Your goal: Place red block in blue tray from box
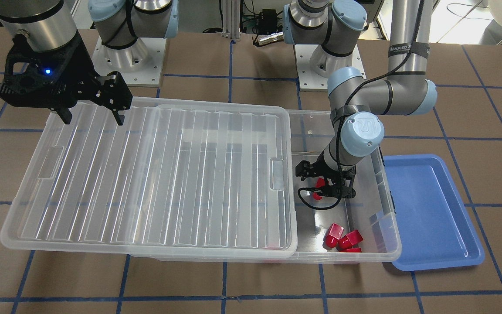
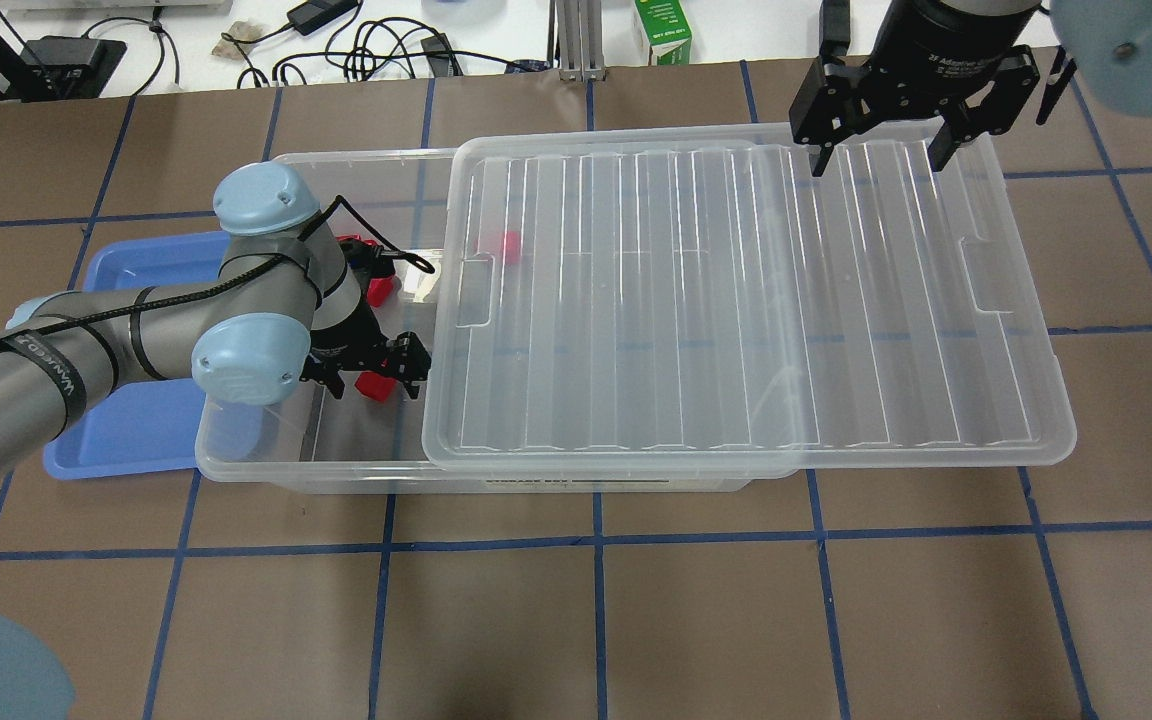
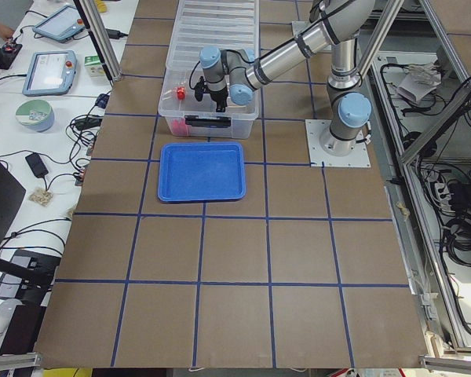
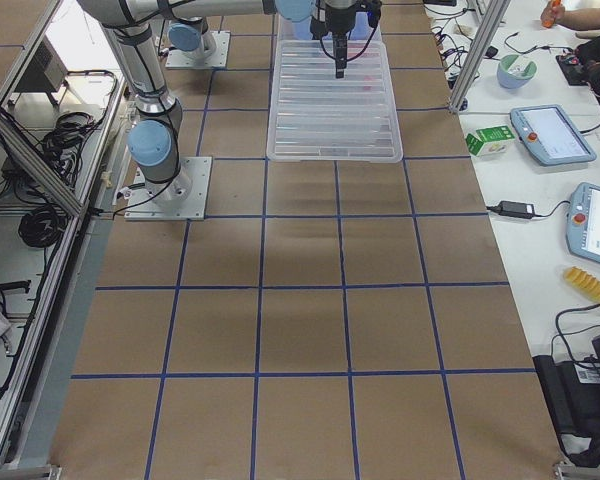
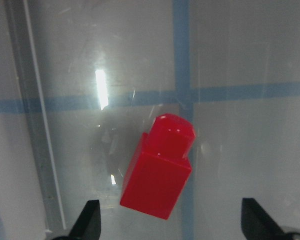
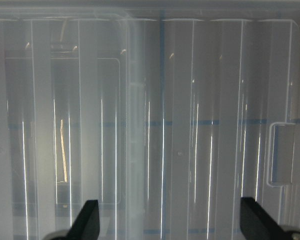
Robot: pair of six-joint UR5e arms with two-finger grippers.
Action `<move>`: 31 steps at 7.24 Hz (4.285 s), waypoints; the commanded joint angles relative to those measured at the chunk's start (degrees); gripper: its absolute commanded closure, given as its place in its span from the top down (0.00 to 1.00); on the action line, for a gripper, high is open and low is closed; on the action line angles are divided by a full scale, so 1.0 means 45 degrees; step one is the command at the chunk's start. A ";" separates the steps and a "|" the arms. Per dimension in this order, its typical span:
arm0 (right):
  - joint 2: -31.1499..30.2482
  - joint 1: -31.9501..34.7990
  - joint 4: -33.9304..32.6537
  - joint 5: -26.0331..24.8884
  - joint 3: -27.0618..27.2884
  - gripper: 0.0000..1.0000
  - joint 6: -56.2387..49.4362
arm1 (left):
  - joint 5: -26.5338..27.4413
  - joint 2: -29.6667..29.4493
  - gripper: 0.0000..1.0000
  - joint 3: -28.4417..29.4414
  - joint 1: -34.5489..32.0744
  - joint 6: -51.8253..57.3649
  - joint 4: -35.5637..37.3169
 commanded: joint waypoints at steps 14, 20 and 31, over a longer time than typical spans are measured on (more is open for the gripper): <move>0.0100 -0.4476 -0.0031 -0.0252 0.0407 1.00 -0.3487 | 0.0729 0.2894 0.15 0.4722 0.2320 0.1038 -0.5997; 0.0414 -0.6399 -0.4716 -0.0428 0.4760 1.00 -0.7209 | 0.0378 0.0808 0.15 0.1973 0.6041 0.5113 -0.1766; 0.1233 -0.2653 -0.5146 0.0646 0.4395 1.00 -0.3072 | 0.0475 0.0993 1.00 0.4223 0.5443 0.4362 -0.4513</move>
